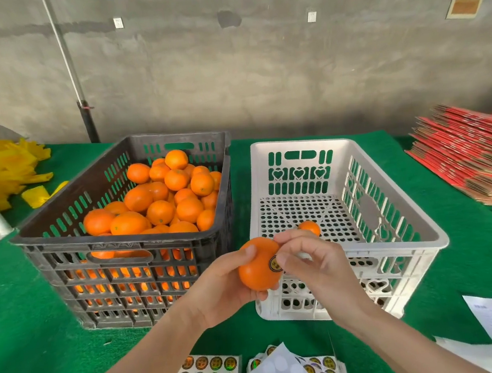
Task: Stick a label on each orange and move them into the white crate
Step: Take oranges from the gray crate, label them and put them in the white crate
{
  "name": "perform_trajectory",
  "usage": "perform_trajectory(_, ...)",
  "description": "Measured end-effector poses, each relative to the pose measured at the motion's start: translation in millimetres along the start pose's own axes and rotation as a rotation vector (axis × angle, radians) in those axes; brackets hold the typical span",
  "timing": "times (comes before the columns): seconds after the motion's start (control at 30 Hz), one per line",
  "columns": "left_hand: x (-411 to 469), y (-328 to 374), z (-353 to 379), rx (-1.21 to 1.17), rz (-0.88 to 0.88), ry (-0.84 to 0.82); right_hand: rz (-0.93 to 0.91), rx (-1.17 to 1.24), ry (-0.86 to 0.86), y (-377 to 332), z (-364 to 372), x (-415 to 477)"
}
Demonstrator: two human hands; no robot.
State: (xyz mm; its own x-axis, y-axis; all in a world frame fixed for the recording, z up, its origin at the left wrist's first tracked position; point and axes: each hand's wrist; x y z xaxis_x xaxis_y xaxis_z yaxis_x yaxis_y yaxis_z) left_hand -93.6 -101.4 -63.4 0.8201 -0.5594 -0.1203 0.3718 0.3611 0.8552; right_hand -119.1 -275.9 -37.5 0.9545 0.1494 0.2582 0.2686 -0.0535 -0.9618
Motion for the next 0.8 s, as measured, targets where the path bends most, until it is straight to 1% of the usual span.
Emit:
perform_trajectory(0.07,0.8,0.0,1.0,0.002,-0.004,0.007,-0.067,-0.075,0.005,0.4,2.4,0.6)
perform_trajectory(0.2,1.3,1.8,1.5,0.026,0.005,-0.003,-0.335,-0.299,0.057,3.7,5.1,0.5)
perform_trajectory(0.27,0.5,4.0,1.2,0.066,0.015,-0.018,-0.373,-0.328,0.062,4.5,5.2,0.3)
perform_trajectory(0.47,0.2,14.5,1.8,0.214,0.045,-0.051,-0.301,-0.284,0.051,-1.2,5.5,-4.3)
perform_trajectory(0.5,0.1,15.7,1.7,0.24,0.046,-0.06,-0.253,-0.266,0.037,-2.5,4.3,-4.0)
perform_trajectory(0.6,-1.3,19.5,2.4,0.305,0.033,-0.07,-0.009,-0.169,-0.032,-5.9,-2.6,-0.1)
perform_trajectory(0.67,-0.8,22.6,2.6,0.321,0.033,-0.075,0.053,-0.127,-0.118,-5.6,-6.4,3.5)
perform_trajectory(0.73,1.0,25.4,3.3,0.309,0.038,-0.079,0.043,-0.119,-0.201,-8.5,-6.9,3.5)
perform_trajectory(0.8,4.5,29.3,5.1,0.29,0.048,-0.079,-0.082,-0.246,-0.239,-11.1,-4.2,3.8)
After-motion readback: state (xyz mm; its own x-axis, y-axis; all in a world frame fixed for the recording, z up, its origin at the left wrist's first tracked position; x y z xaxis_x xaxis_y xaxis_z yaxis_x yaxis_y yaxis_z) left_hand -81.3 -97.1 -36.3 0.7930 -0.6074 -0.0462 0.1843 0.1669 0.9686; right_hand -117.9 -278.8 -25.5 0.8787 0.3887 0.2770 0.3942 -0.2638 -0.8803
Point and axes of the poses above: each hand's wrist, its own x-axis towards the middle knuckle, its own z-axis out of the palm, y = z × x, and after that the axes turned 2 degrees about y, right-handed
